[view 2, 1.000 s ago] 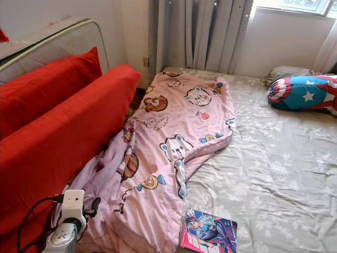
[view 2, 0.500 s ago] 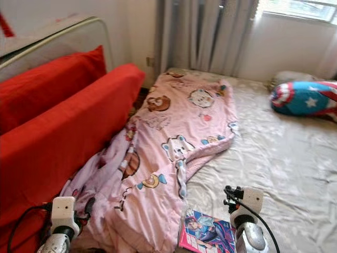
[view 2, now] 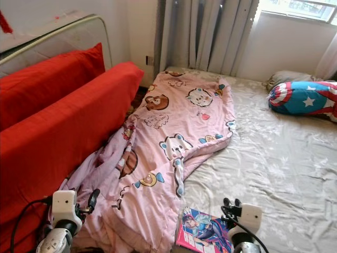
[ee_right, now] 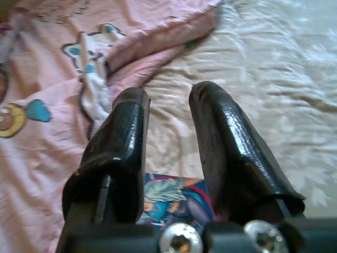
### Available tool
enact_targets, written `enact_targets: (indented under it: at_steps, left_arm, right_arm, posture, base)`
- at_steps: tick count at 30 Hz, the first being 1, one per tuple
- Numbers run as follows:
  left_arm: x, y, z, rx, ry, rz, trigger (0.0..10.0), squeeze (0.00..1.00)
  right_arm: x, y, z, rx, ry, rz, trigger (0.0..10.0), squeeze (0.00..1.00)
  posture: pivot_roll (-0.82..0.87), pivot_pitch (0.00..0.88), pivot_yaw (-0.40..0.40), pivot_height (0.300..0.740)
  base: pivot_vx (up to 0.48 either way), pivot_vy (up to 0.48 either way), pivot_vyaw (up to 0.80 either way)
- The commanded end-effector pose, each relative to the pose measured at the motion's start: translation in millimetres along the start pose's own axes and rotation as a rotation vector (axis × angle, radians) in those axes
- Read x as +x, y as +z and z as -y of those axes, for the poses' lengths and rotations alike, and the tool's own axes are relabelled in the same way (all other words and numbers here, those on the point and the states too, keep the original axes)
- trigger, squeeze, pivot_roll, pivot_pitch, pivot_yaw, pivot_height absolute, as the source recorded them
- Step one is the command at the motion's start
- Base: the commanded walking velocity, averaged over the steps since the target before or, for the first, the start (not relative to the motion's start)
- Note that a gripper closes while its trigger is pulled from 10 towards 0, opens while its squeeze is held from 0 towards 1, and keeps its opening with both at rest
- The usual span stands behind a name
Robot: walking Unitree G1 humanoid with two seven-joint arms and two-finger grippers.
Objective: Clean up the room
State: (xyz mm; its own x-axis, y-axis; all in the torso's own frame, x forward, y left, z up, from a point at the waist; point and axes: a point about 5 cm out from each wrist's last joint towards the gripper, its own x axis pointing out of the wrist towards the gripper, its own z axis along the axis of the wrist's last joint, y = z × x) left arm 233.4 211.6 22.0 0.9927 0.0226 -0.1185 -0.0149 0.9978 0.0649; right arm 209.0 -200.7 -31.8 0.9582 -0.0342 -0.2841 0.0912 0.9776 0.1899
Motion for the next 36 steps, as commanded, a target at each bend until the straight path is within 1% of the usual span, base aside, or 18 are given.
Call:
enact_targets:
  at_steps: [1,2,3,6,8,10,15,16,17,18,22,29,32,33,34,36]
  left_arm:
    - [-1.0,3.5,6.0,0.009,-0.033,0.009,10.0,0.00]
    - [-0.8,2.4,8.8,0.042,-0.063,-0.006,10.0,0.00]
    - [-0.4,2.1,9.7,0.055,-0.080,-0.013,10.0,0.00]
    - [2.4,6.9,8.2,0.028,-0.054,0.004,10.0,0.00]
    - [3.5,10.9,7.1,0.017,-0.036,0.013,10.0,0.00]
    - [4.4,13.0,4.9,-0.002,0.000,0.015,10.0,0.00]
    - [3.8,14.5,2.4,0.019,0.006,0.013,10.0,0.00]
    - [3.3,13.9,0.5,0.022,0.012,0.007,10.0,0.00]
    - [3.1,13.7,-0.5,0.023,0.015,0.005,10.0,0.00]
    - [2.9,13.7,-1.2,0.024,0.018,0.003,10.0,0.00]
    - [2.7,14.8,-1.6,0.026,0.021,0.003,10.0,0.00]
    - [2.5,15.4,-2.1,0.031,0.020,0.001,10.0,0.00]
    - [2.4,15.2,-0.3,0.028,0.017,-0.001,10.0,0.00]
    - [2.5,15.3,0.5,0.026,0.016,0.000,10.0,0.00]
    - [2.7,15.3,1.1,0.026,0.014,-0.001,10.0,0.00]
    - [2.9,15.3,2.0,0.026,0.011,0.000,10.0,0.00]
  right_arm:
    - [1.0,5.4,-1.9,-0.025,0.022,0.030,10.0,0.00]
    - [1.8,7.3,-5.0,-0.040,0.038,0.038,10.0,0.00]
    - [2.5,9.2,-7.8,-0.057,0.056,0.045,10.0,0.00]
    - [3.9,13.4,-9.7,-0.087,0.077,0.060,10.0,0.00]
    - [4.9,16.8,-6.3,-0.075,0.051,0.071,10.0,0.00]
    - [6.1,18.7,2.9,-0.077,-0.012,0.064,10.0,0.00]
    - [8.6,21.9,3.3,-0.074,-0.030,0.063,10.0,0.00]
    - [9.3,23.5,1.8,-0.052,-0.022,0.077,10.0,0.00]
    - [9.7,24.3,1.5,-0.046,-0.022,0.083,10.0,0.48]
    - [10.0,24.9,1.1,-0.040,-0.022,0.087,10.0,1.00]
    - [11.4,26.5,-1.1,-0.021,-0.013,0.094,10.0,1.00]
    - [12.0,25.8,-2.3,-0.023,-0.017,0.083,10.0,1.00]
    - [11.6,25.2,-0.5,-0.032,-0.028,0.077,10.0,1.00]
    - [11.4,25.4,0.7,-0.049,-0.036,0.074,10.0,0.55]
    - [11.5,25.4,1.3,-0.047,-0.042,0.072,10.0,0.00]
    - [11.8,25.2,2.2,-0.042,-0.047,0.067,10.0,0.00]
  posture:
    - [0.09,0.000,-0.108,0.740]
    - [0.09,0.000,-0.110,0.740]
    - [0.09,0.000,-0.109,0.740]
    - [0.08,0.000,-0.111,0.740]
    - [0.07,0.000,-0.114,0.740]
    - [0.08,0.000,-0.117,0.740]
    - [0.07,0.000,-0.120,0.740]
    - [0.07,0.000,-0.120,0.740]
    - [0.07,0.000,-0.121,0.740]
    - [0.07,0.000,-0.121,0.740]
    - [0.07,0.000,-0.121,0.740]
    - [0.07,0.000,-0.121,0.740]
    - [0.07,0.000,-0.121,0.740]
    - [0.07,0.000,-0.120,0.740]
    - [0.07,0.000,-0.120,0.740]
    - [0.07,0.000,-0.120,0.740]
  base:
    - [0.000,0.000,0.00]
    - [0.000,0.000,0.00]
    - [0.000,0.000,0.00]
    - [0.000,0.000,0.00]
    - [0.000,0.000,0.00]
    - [0.000,0.000,0.00]
    - [0.000,0.000,0.00]
    - [0.000,0.000,0.00]
    - [0.000,0.000,0.00]
    - [0.000,0.000,0.00]
    - [0.000,0.000,0.00]
    - [0.000,0.000,0.00]
    - [0.000,0.000,0.00]
    - [0.000,0.000,0.00]
    - [0.000,0.000,0.00]
    - [0.000,0.000,0.00]
